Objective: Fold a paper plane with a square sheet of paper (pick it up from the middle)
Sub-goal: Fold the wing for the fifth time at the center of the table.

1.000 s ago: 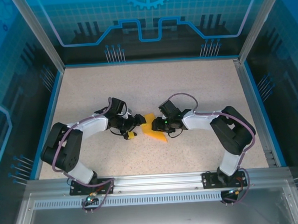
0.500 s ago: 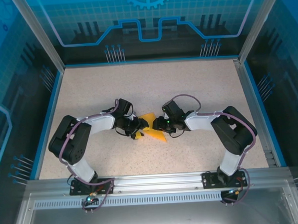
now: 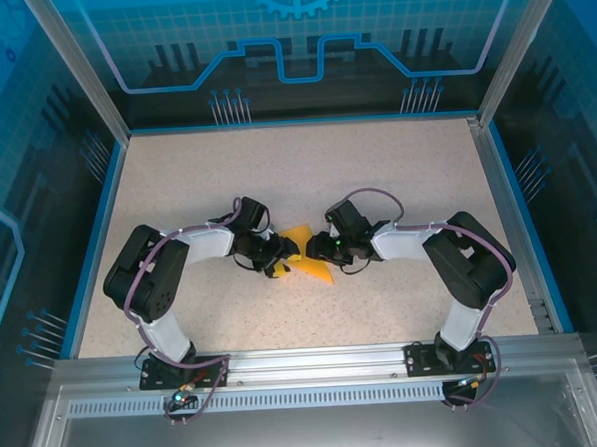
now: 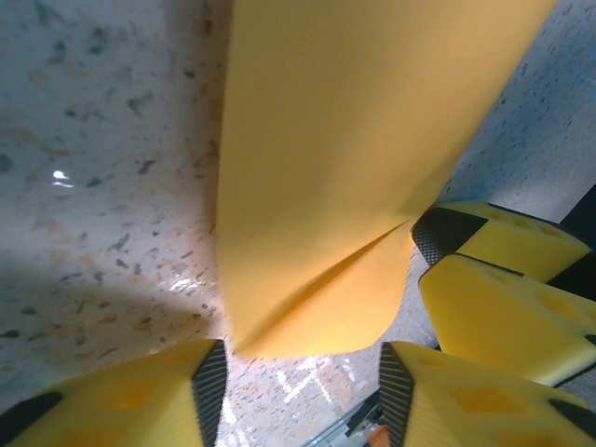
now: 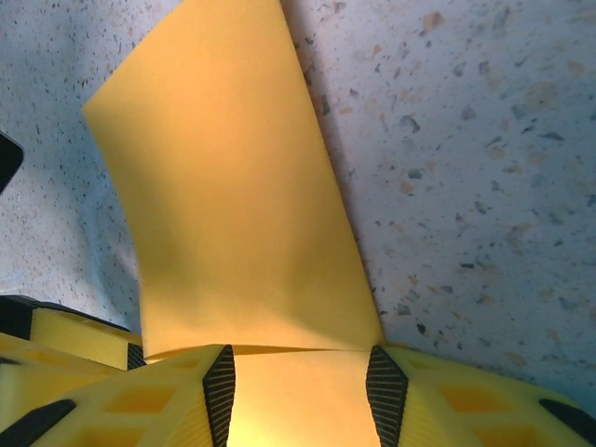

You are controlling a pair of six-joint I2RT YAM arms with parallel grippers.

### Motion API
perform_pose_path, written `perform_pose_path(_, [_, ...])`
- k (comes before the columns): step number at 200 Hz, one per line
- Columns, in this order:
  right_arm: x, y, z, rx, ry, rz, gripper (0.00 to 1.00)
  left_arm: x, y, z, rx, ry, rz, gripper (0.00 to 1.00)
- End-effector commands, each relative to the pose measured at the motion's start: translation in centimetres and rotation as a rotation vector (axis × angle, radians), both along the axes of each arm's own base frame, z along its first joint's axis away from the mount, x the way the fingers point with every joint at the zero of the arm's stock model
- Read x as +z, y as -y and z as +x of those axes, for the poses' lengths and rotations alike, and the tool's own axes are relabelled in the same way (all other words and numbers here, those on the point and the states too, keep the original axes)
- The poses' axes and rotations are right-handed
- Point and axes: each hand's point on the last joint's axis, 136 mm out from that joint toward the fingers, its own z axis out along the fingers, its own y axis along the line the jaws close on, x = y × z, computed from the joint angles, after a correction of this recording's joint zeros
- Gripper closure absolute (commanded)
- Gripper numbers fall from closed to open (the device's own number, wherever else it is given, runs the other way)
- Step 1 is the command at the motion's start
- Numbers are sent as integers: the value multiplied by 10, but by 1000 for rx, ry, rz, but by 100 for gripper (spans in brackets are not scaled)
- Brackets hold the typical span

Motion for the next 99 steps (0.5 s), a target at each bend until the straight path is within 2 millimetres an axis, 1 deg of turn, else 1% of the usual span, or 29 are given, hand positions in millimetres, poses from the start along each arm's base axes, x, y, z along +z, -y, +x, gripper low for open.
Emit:
perform_pose_path(1, [-32,30,-14,-42,-84,-107,54,2,-2,-2,-10,4,26,46])
perform_pose_path(21, [-33,31,-13,-45,-86,-107,54,0,-1,-2,-10,5,20,47])
perform_pose_path(38, [-34,31,-13,-43,-87,-105,54,2,6,4,-12,21,-15,53])
perform_pose_path(67, [-33,30,-13,-37,-80,-95,54,7,10,12,-13,48,-35,61])
perform_pose_path(99, [-23,25,-8,7,-15,-73,52,10,11,13,-16,61,-44,76])
